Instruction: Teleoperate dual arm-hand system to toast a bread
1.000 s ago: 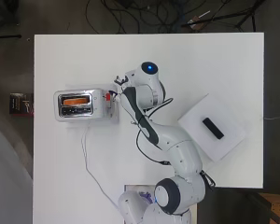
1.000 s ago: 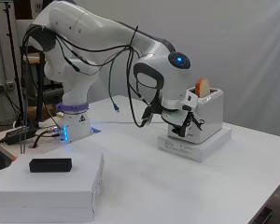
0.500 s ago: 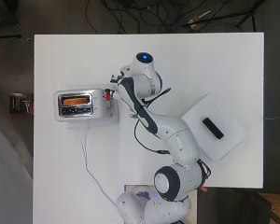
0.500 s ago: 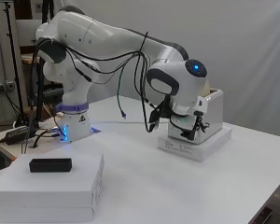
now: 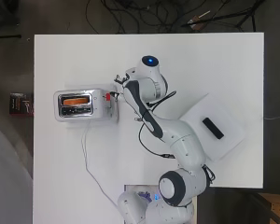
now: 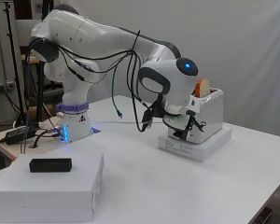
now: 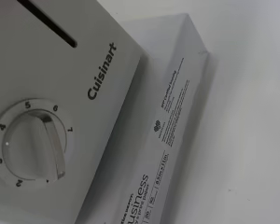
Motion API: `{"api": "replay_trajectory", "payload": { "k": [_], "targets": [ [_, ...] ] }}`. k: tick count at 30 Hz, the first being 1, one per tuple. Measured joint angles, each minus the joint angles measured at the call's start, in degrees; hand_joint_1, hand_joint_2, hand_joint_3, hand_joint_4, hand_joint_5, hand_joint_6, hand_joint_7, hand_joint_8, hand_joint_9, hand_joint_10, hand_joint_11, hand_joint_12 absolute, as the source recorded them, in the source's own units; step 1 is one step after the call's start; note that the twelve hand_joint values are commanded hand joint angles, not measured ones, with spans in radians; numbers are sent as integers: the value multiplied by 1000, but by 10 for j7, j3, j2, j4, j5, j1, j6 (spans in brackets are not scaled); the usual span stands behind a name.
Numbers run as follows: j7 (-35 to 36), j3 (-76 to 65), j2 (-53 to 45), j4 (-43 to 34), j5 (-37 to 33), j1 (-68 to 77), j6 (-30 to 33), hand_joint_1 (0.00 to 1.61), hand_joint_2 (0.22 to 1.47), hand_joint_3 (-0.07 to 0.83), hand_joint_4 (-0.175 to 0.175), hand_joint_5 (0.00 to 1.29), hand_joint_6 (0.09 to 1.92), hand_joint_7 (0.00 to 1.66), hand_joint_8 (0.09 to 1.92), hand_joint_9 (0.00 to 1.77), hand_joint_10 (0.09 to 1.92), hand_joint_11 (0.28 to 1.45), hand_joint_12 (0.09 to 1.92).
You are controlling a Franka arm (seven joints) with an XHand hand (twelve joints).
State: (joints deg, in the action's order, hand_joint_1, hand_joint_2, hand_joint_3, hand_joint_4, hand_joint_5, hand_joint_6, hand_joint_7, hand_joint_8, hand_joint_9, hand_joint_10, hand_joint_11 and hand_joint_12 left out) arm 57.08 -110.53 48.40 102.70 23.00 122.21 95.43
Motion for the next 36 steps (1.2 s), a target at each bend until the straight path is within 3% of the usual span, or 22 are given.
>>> {"api": "replay_trajectory", "payload": {
  "k": [6,17,23,27,31,34,36],
  "targets": [
    [17,21,2,21,-30,-45,5,250,1087,0,-95,667,87,1385,1920,1743,1920,1418,1790],
    [29,18,19,0,-18,-13,-12,250,1071,-2,-122,627,87,1350,1920,1719,1920,1396,1781],
    [19,-3,33,-9,3,9,-1,239,1063,-1,-166,490,87,1266,1920,1688,1920,1315,1797],
    [9,-25,49,-33,15,34,-22,244,1064,0,-175,462,87,1260,1920,1665,1920,1285,1821],
    [26,-66,85,-81,-20,49,-59,35,1066,-3,-164,544,87,1269,1920,1642,1920,1261,1840],
    [51,-80,100,-104,-46,47,-68,3,1128,7,-110,610,87,1112,1920,1424,1920,1066,1860],
    [59,-80,103,-87,-53,30,-42,0,1154,7,-80,587,87,912,1906,1179,1909,814,1737]
  ]
}}
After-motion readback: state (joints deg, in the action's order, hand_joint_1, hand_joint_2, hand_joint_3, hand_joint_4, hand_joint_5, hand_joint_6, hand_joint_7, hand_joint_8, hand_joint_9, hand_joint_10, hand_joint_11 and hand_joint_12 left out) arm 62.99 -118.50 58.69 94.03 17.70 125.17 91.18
